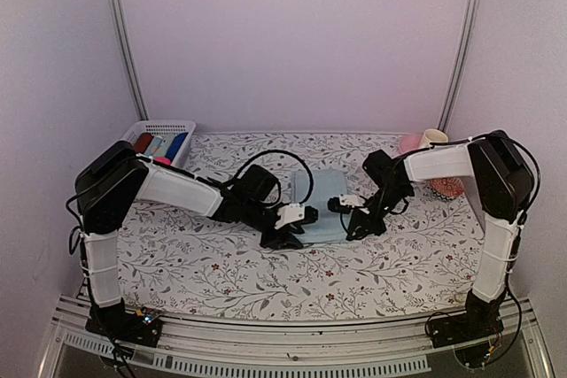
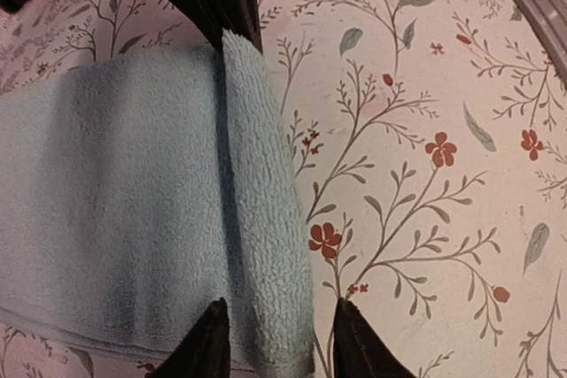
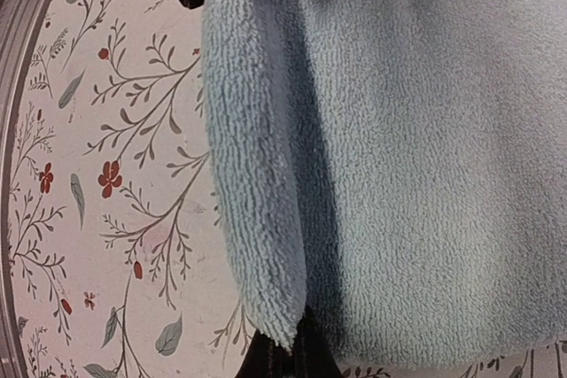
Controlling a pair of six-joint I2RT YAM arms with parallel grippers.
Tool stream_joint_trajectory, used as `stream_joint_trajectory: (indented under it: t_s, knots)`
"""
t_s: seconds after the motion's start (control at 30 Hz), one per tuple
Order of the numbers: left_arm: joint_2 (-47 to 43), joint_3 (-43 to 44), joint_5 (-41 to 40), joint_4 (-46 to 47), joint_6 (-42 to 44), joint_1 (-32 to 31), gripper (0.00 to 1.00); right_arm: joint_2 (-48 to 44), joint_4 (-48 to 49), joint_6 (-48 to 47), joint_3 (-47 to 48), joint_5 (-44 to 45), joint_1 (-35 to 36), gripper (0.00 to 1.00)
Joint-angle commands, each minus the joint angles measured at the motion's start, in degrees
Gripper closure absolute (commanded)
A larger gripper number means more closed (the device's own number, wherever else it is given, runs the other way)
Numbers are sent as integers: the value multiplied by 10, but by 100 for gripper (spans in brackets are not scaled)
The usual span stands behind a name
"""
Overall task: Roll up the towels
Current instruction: Roll the towel at the center of the board.
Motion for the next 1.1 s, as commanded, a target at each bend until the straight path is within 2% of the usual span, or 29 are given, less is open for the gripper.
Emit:
stream_joint_trajectory:
  t_s: [0.0,0.17,0.33,0.5,0.83,1.07]
  knots:
    - [-9,-7,22,20,-10,8,66,10,-43,9,32,-34,-17,96]
    - [-8,-5,31,22,-20,15,81,10,-53,15,45,-46,-23,96]
    - [-6,-6,39,34,-45,25,84,15,-57,20,54,-44,-27,95]
    - [3,-3,36,44,-75,36,91,22,-57,31,63,-39,-31,96]
    - [48,38,54,-7,-98,49,100,49,-49,60,84,-27,-34,94]
    - [72,54,24,-13,-125,52,100,63,-21,95,85,7,-43,89]
